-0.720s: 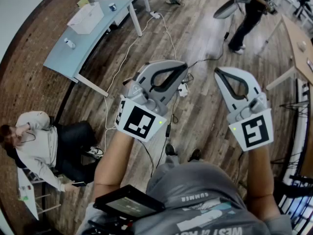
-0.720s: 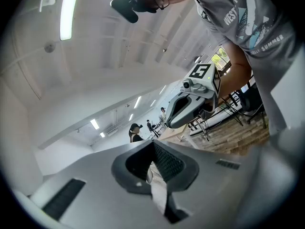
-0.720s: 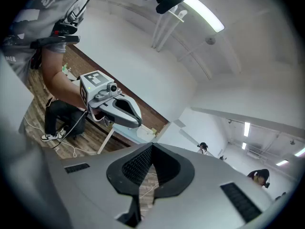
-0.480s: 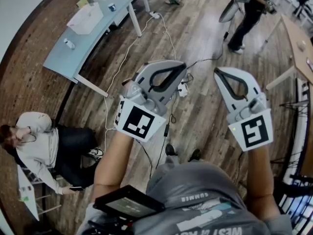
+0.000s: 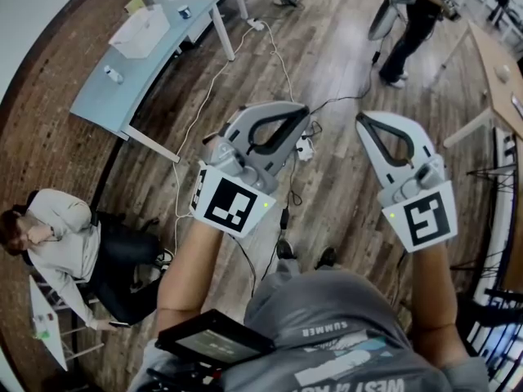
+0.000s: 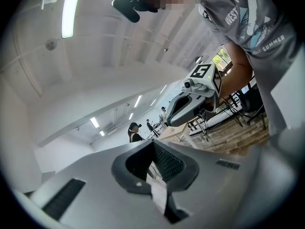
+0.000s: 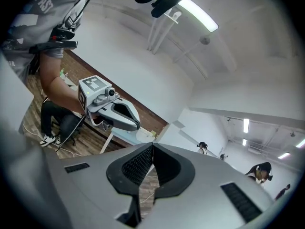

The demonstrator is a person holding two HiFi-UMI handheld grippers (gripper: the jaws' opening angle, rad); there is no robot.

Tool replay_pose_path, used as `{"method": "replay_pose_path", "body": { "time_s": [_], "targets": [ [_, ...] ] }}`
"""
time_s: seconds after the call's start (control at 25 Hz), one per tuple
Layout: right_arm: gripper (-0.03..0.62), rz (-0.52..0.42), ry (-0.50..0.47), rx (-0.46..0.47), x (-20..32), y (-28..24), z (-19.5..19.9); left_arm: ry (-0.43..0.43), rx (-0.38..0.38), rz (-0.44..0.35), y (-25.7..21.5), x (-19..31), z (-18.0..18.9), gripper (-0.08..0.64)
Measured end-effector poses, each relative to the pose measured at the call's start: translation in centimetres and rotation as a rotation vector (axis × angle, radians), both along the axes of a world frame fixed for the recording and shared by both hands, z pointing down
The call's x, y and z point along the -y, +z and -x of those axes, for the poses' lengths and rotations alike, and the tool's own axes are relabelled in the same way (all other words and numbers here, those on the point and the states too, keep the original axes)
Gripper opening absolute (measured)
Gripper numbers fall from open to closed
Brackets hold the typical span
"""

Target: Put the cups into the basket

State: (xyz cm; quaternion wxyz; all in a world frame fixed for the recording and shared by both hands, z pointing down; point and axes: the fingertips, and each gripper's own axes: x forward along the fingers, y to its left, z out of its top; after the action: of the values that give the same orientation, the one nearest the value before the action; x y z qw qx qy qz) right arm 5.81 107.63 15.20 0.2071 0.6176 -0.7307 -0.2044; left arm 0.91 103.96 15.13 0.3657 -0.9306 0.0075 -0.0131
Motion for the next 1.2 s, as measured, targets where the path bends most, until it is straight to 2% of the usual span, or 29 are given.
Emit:
{"method": "replay_pose_path", "body": {
  "time_s": [0.6, 1.2],
  "targets": [
    [0.012, 0.020, 0.013, -0.017, 2.1, 0.4, 0.5, -0.010, 0.004, 0.018, 0.5, 2.7, 0.7, 0.000],
    [0.012, 0.017, 0.055, -0.030, 7.5, 0.0, 3.7, 0.012, -0.023, 0.037, 0.2, 8.8, 4.1, 0.000]
  ]
}}
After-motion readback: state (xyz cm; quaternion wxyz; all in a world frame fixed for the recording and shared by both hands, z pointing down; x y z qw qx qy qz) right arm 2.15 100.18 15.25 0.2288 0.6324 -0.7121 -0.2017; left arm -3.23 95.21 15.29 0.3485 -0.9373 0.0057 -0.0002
